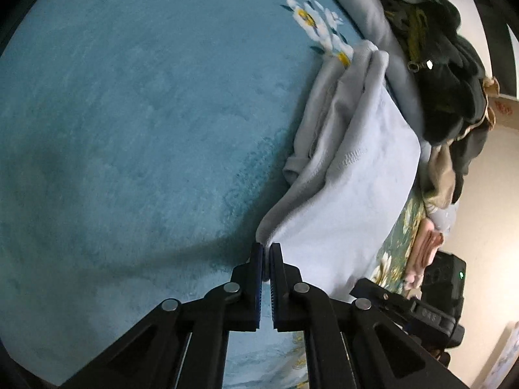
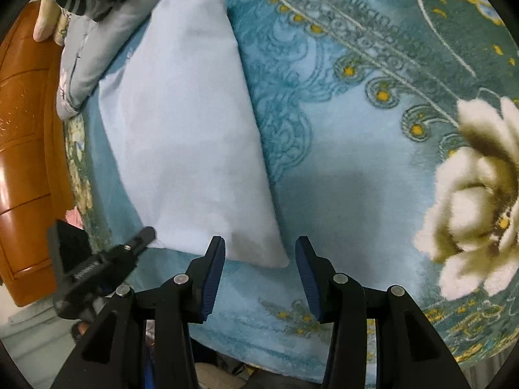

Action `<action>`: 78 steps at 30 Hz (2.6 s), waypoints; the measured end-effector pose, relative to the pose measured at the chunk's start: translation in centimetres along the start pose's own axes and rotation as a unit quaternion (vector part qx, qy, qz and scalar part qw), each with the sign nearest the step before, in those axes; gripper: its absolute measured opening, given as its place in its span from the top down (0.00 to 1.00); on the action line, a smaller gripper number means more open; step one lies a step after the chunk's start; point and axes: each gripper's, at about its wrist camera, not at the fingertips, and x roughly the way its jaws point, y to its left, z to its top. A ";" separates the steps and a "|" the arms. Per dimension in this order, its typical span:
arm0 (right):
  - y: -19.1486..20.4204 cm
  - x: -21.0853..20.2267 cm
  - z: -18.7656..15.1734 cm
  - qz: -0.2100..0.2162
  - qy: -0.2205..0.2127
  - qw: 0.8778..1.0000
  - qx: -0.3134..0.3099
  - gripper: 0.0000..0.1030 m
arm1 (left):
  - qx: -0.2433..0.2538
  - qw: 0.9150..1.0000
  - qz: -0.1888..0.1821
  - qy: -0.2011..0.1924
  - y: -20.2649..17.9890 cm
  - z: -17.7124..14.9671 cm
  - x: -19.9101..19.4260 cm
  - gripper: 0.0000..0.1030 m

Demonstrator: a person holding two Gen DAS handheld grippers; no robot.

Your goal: Fold clothes

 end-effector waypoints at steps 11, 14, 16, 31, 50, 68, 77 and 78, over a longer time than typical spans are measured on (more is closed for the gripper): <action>0.1 2.2 -0.5 0.041 0.005 0.998 0.044 0.91 | -0.011 1.000 0.006 -0.006 0.1 -1.3 -0.6 0.92; 0.2 1.3 -0.5 0.047 0.001 0.998 0.044 0.93 | -0.001 1.000 -0.002 0.005 -0.7 -2.0 -0.6 0.88; 0.1 0.3 -0.4 0.056 0.002 0.998 0.033 0.93 | 0.006 1.000 -0.009 0.022 -1.5 -2.7 -0.4 0.75; -8.2 -13.1 13.3 -0.088 0.003 0.984 -0.154 0.93 | 0.042 0.999 -0.023 -0.011 -7.8 3.7 -1.8 0.42; -17.8 -6.8 1.0 0.154 -0.152 0.967 0.136 0.59 | 0.133 0.987 -0.039 0.076 -10.5 10.8 5.6 0.39; -17.2 -4.0 2.6 0.205 -0.188 0.940 0.198 0.90 | 0.176 0.982 -0.024 0.058 -13.2 9.7 6.9 0.83; -13.8 -8.4 3.2 0.179 -0.194 0.954 0.143 0.93 | 0.156 0.986 -0.041 0.039 -14.0 5.9 1.4 0.87; -13.4 -9.2 3.1 0.174 -0.192 0.956 0.136 0.94 | 0.155 0.986 -0.042 0.039 -14.1 5.1 0.8 0.87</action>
